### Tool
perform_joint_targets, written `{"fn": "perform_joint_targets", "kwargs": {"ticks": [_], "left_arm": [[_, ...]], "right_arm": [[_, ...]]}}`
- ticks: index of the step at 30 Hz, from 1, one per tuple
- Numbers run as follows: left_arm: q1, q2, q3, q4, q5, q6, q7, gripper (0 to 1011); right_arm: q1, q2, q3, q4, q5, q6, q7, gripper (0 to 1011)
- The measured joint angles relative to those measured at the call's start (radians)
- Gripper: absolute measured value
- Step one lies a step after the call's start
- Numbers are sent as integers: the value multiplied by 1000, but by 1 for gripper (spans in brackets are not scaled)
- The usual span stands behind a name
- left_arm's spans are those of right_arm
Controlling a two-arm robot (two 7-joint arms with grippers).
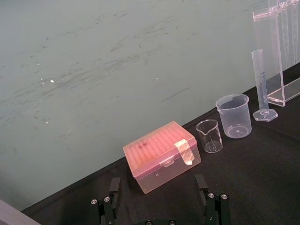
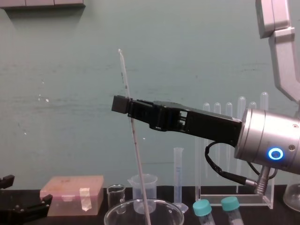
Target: Hold the thermometer with one hand and immerse one end into the beaker, then reinsert it into the test tube rack.
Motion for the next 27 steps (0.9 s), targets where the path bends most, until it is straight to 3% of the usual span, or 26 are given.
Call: {"fn": "perform_joint_targets", "kwargs": {"ticks": [27], "left_arm": [[0, 0, 0, 0, 0, 0, 0, 1008]], "right_arm": [[-3, -1, -7, -1, -2, 2, 1, 56]]}}
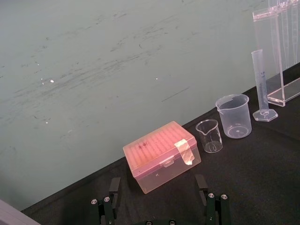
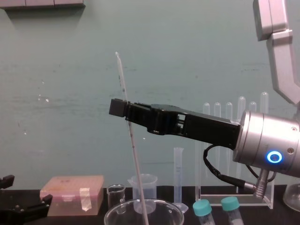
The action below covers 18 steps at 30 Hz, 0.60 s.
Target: Hold the thermometer with one hand and immerse one end into the beaker, then reinsert it into the test tube rack.
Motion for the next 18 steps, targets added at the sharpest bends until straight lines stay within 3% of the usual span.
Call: {"fn": "perform_joint_targets", "kwargs": {"ticks": [18], "left_arm": [[0, 0, 0, 0, 0, 0, 0, 1008]], "right_arm": [[1, 0, 0, 2, 0, 2, 3, 56]]}}
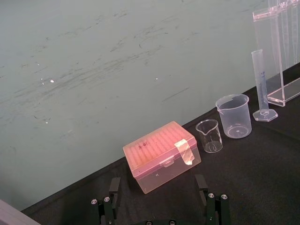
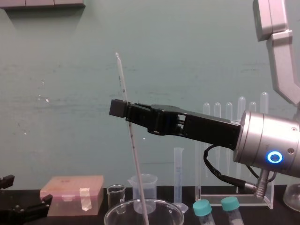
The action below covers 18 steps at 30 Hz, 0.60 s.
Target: Hold the thermometer with one hand and immerse one end into the beaker, then reinsert it into the test tube rack.
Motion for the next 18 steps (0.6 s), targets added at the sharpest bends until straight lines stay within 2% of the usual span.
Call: {"fn": "perform_joint_targets", "kwargs": {"ticks": [18], "left_arm": [[0, 0, 0, 0, 0, 0, 0, 1008]], "right_arm": [[0, 0, -4, -3, -3, 1, -1, 56]]}}
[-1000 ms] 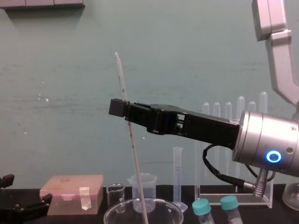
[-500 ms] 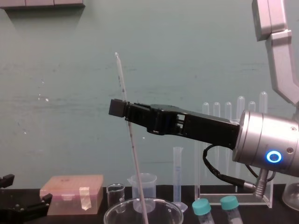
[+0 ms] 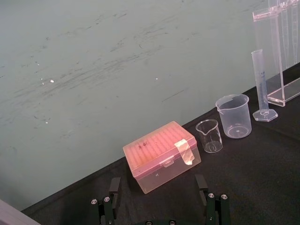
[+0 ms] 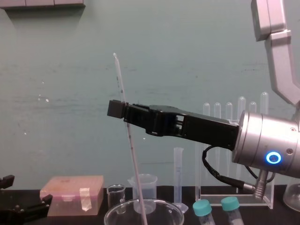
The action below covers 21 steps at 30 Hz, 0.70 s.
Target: Hold the thermometer with one hand and immerse one end into the beaker, then reinsert it into the test tube rack.
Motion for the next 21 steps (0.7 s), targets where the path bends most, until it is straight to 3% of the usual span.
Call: {"fn": "perform_joint_targets", "kwargs": {"ticks": [21], "left_arm": [[0, 0, 0, 0, 0, 0, 0, 1008]], "right_arm": [[0, -1, -2, 4, 1, 3, 2, 56]]}}
